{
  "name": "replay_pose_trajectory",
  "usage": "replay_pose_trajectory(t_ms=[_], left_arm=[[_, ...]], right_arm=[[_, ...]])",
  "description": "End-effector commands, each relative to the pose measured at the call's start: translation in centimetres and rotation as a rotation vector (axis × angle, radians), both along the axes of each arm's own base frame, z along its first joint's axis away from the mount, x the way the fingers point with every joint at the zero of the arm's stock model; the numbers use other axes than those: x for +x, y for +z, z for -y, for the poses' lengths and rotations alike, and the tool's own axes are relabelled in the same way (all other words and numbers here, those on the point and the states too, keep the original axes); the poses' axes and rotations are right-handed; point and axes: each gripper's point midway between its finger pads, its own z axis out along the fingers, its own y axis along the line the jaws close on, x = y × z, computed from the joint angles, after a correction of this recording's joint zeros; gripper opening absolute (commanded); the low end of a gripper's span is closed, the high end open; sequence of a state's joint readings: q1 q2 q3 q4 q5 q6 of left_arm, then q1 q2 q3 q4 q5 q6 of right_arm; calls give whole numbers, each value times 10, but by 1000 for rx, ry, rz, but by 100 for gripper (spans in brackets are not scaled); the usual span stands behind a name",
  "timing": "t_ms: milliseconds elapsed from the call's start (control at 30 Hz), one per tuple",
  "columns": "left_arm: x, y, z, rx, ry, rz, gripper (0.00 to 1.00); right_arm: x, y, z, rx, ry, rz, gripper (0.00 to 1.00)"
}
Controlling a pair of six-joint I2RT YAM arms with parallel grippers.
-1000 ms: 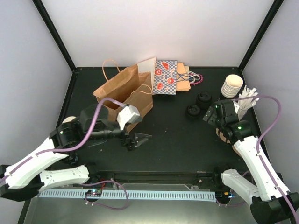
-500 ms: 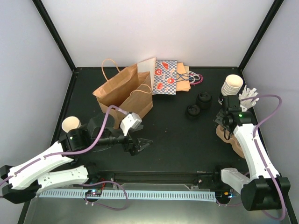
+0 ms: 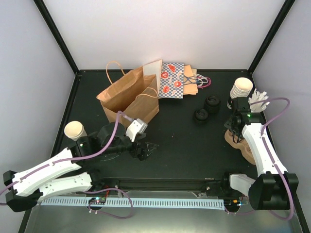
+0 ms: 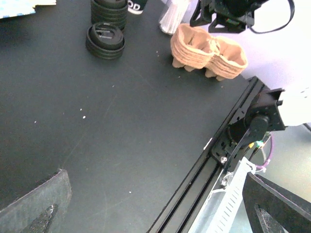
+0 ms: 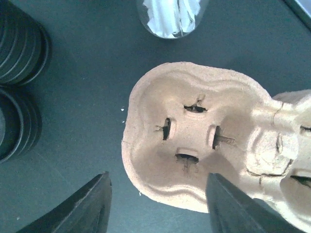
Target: Pack the takeout coffee
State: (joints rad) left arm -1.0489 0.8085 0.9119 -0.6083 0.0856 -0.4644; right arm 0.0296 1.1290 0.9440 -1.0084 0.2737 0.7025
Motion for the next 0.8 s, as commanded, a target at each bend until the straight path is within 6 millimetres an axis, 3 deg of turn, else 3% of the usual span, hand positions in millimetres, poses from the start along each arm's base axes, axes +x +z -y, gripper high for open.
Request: replay_pose_trajectory(t_ms=[0, 167, 767], left_arm=[[4, -5, 0, 32, 0, 37, 99], [12, -8, -6, 87, 28, 74, 99], [22, -8, -8, 115, 58, 128, 99]], right_arm=[[9, -6, 3, 18, 3, -10, 52], [15, -17, 6, 19, 9, -52, 48], [34, -45, 7, 17, 20, -157, 45]])
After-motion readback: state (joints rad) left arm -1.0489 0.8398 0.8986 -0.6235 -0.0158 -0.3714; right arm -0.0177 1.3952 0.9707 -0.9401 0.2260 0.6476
